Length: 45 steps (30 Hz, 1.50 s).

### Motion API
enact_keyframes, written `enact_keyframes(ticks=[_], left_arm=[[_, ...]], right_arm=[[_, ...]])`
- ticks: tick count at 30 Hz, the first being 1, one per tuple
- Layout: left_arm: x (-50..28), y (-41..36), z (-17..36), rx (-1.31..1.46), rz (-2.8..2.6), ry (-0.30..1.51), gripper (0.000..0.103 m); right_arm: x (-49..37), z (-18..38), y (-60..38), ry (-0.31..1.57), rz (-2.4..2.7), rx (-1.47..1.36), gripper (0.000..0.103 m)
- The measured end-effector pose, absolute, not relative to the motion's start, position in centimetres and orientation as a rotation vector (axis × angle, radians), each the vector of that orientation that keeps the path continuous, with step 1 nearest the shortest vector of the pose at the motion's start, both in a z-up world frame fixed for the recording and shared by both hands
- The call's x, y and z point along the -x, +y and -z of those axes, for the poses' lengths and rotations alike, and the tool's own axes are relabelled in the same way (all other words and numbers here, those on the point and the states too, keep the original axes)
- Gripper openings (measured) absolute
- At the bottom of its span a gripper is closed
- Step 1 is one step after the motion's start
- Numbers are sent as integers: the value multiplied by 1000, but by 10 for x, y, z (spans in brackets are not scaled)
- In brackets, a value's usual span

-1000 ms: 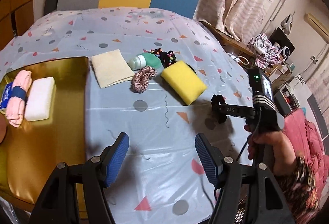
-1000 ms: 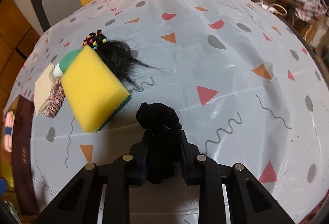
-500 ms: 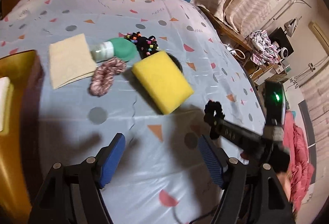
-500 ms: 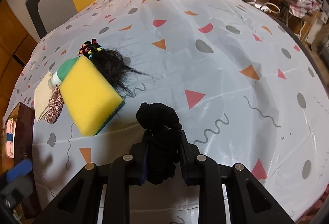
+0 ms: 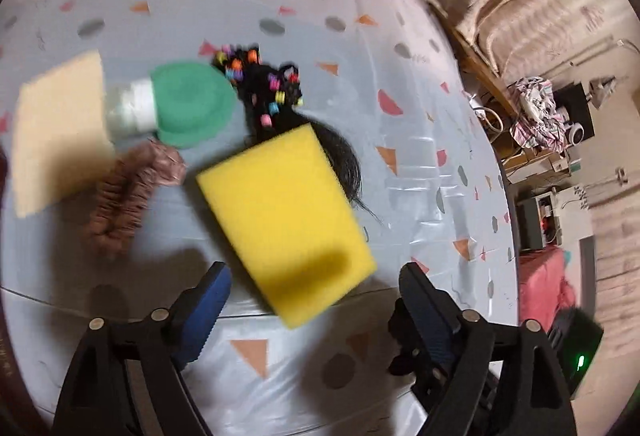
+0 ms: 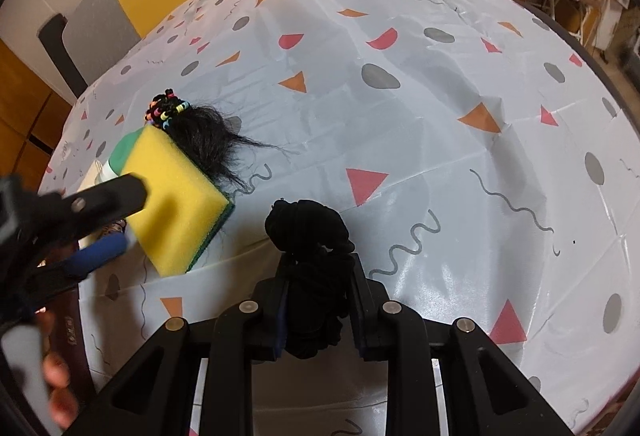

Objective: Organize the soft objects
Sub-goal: 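Grasp the yellow sponge with the left gripper while the right gripper holds the black scrunchie, then carry the yellow sponge into the gold tray and release it with the left gripper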

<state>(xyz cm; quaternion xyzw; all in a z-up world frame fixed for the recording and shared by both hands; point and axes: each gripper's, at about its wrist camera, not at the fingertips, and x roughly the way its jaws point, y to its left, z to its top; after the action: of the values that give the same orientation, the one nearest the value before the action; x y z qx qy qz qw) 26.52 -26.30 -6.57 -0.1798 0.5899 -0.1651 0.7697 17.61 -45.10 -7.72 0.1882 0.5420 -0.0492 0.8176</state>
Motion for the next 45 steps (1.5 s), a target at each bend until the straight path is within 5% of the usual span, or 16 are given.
enact_keyframes(ticks=[6,11,22,35,45], left_arm=[[-281,-269,75,430,311,1248,103],[-287,-284,84,282,316,1266,103],[-250,-255,78,182,364,1166,81],[-175,-219,68,99,425,1083,82],[-194,-230,73,38,333,1093,84]], right_arm=[[-178,82,-455,1167,94,-453,25],[-180,85,-456,1178,97,-464,25],[-180,85,-457,1177,95,-464,25],[-179,86,-451,1181,93,-425,25],[-179,86,-449,1184,85,-411,25]])
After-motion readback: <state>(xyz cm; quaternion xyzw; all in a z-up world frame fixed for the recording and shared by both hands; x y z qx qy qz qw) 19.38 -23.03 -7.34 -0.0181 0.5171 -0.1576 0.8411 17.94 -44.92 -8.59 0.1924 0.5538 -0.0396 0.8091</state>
